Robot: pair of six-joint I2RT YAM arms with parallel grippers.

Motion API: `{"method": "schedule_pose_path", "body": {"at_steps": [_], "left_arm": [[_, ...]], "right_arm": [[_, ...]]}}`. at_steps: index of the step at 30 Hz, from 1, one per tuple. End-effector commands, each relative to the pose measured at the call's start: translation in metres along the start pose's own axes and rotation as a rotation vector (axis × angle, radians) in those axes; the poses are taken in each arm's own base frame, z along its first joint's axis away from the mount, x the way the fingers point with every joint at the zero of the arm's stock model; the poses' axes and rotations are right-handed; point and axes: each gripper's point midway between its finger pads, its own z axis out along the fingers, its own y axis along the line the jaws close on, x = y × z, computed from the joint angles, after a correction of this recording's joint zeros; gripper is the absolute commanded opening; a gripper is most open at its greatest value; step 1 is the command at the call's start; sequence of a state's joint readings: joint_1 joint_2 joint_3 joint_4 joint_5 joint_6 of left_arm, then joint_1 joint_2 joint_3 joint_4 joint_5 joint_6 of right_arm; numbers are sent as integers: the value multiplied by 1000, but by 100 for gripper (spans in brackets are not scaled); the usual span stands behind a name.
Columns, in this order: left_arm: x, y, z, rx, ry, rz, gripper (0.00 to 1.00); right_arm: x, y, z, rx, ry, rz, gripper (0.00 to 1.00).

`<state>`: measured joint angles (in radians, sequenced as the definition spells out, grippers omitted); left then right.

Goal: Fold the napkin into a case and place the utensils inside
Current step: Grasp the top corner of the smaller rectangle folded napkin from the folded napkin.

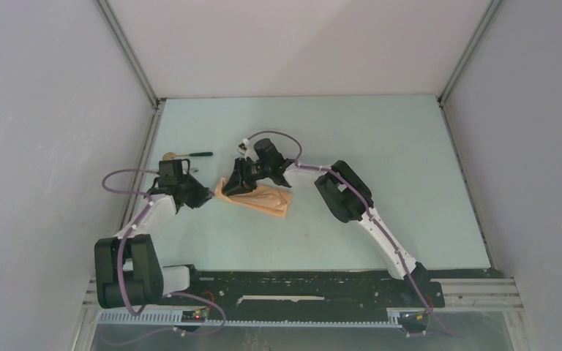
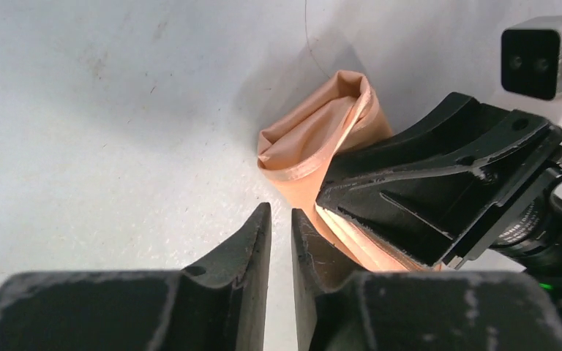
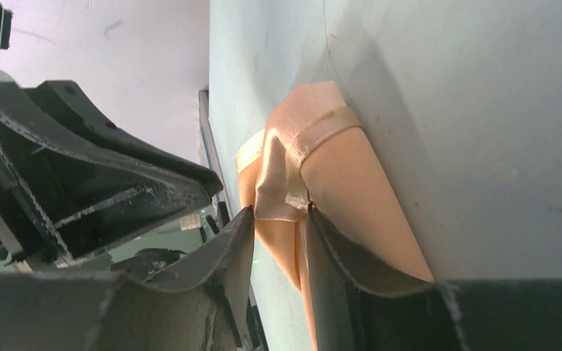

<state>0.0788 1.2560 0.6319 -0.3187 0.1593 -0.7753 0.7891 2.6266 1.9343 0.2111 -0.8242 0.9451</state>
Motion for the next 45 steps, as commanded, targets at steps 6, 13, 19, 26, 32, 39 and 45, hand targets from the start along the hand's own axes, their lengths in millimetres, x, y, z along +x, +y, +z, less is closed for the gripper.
{"method": "schedule_pose_path", "body": {"at_steps": [6,13,19,26,32,39,45], "left_arm": [[6,-28,-3,44,91,103,33],[13,-24,13,-63,89,124,30],[12,-26,21,-84,87,150,17],[10,-23,26,-112,84,157,20],[7,-27,25,-101,71,187,0],[3,-38,15,21,-25,179,0],[-7,-63,11,154,-98,177,0]], "right_arm": [[-7,3,-19,-51,-39,86,22],[-9,-4,-15,-26,-43,80,18],[-10,-6,-14,-15,-42,68,17],[-11,-4,-13,-2,-45,56,16],[-10,-13,-9,46,-48,61,17],[-4,-16,-1,128,-27,-45,20],[-2,-17,0,224,-28,-104,21]]}}
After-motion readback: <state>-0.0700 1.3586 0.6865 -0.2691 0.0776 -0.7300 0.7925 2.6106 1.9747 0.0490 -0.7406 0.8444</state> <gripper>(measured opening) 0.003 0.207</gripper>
